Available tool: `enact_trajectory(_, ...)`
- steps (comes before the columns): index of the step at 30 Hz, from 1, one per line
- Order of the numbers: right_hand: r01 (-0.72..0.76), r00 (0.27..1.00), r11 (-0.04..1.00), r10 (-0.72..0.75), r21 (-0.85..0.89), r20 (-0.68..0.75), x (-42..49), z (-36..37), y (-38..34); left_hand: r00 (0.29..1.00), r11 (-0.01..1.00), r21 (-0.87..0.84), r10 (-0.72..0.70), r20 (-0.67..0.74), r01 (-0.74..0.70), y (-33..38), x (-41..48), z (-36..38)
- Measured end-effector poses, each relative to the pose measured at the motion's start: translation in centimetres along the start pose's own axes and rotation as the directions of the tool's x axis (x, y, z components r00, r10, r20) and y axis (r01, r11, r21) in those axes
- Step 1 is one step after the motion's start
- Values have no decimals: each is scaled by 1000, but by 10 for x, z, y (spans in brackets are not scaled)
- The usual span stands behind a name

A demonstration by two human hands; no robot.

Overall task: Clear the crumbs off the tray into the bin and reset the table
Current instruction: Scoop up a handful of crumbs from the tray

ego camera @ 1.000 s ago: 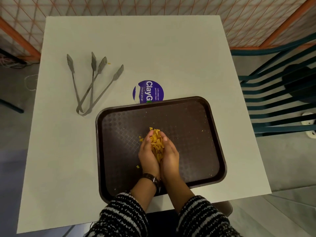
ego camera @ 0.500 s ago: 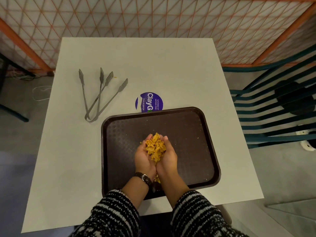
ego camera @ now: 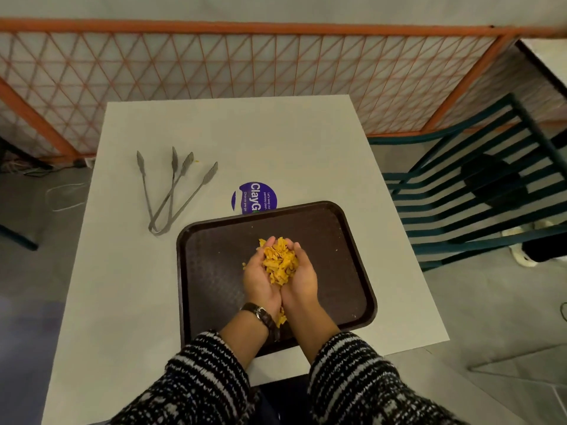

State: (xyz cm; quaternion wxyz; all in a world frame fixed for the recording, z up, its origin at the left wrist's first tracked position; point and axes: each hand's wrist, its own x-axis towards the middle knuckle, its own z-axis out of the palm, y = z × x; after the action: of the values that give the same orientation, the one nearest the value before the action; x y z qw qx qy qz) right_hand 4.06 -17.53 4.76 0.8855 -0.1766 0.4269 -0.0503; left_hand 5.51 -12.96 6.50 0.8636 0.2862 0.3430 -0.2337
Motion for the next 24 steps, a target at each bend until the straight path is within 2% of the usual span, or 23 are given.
enact_trajectory(7,3,999,997,-6,80,41,-25,-8,-14,999,1000,11,17,41,-18,-14,-22,7)
enact_trajectory(13,8,997,998,-13,60,74,-43,-38,-30,998,999,15,52,36,-52,-49,-45,7)
enact_trajectory(18,-2,994,1000,0,18,110,-65,-89,-58,996,996,8,86,31,-86,-106,-72,3)
enact_trajectory(24,-24,989,1000,23,1,148,-96,-184,-100,994,993,-49,108,17,-107,-210,-111,-12)
